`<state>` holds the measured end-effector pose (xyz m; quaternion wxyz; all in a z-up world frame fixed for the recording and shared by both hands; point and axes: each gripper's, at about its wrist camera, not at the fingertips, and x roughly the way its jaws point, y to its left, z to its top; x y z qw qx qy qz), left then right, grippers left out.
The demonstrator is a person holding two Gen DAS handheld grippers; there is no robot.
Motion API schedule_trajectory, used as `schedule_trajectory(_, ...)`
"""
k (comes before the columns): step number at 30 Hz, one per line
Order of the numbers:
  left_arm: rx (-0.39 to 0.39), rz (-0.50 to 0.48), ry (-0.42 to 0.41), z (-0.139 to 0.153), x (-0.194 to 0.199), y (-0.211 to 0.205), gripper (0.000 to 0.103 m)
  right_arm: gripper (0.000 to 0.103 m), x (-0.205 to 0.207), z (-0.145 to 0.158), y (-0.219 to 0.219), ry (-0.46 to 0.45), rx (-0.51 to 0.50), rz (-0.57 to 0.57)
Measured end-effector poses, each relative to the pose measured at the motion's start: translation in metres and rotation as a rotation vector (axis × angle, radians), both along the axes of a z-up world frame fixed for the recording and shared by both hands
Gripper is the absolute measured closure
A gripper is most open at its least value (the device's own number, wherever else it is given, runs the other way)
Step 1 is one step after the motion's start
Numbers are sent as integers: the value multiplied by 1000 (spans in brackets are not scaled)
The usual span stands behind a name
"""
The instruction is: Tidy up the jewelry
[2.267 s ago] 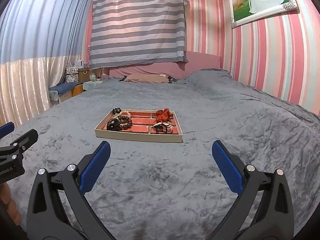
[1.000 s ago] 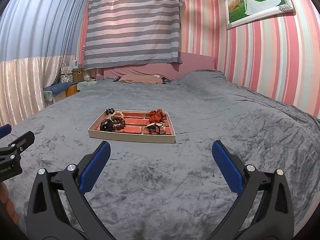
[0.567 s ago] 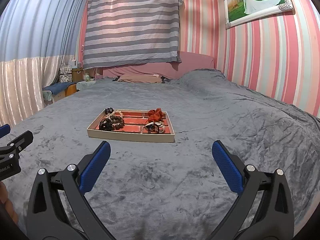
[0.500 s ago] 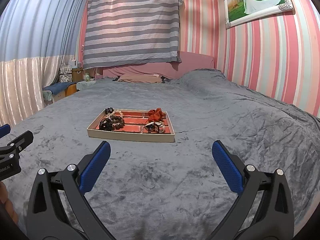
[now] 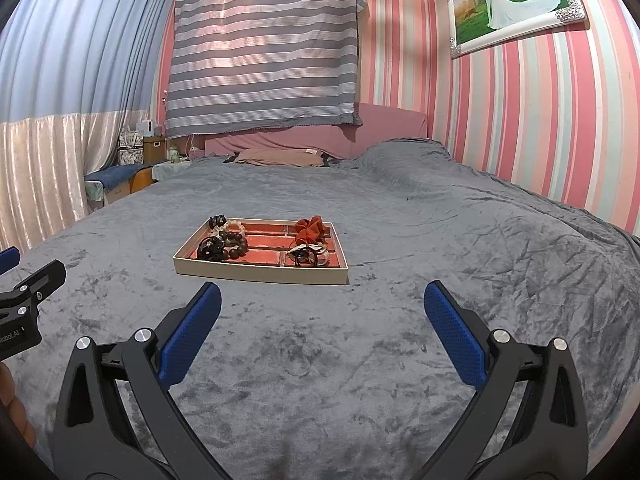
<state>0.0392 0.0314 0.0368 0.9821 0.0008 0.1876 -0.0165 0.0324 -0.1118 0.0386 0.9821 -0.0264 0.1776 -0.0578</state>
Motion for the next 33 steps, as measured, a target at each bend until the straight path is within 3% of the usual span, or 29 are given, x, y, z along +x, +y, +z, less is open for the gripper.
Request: schedule_trajectory(33,3,0,-17,3,-4,0,5,4,-3,0,-3,-11,-9,-7)
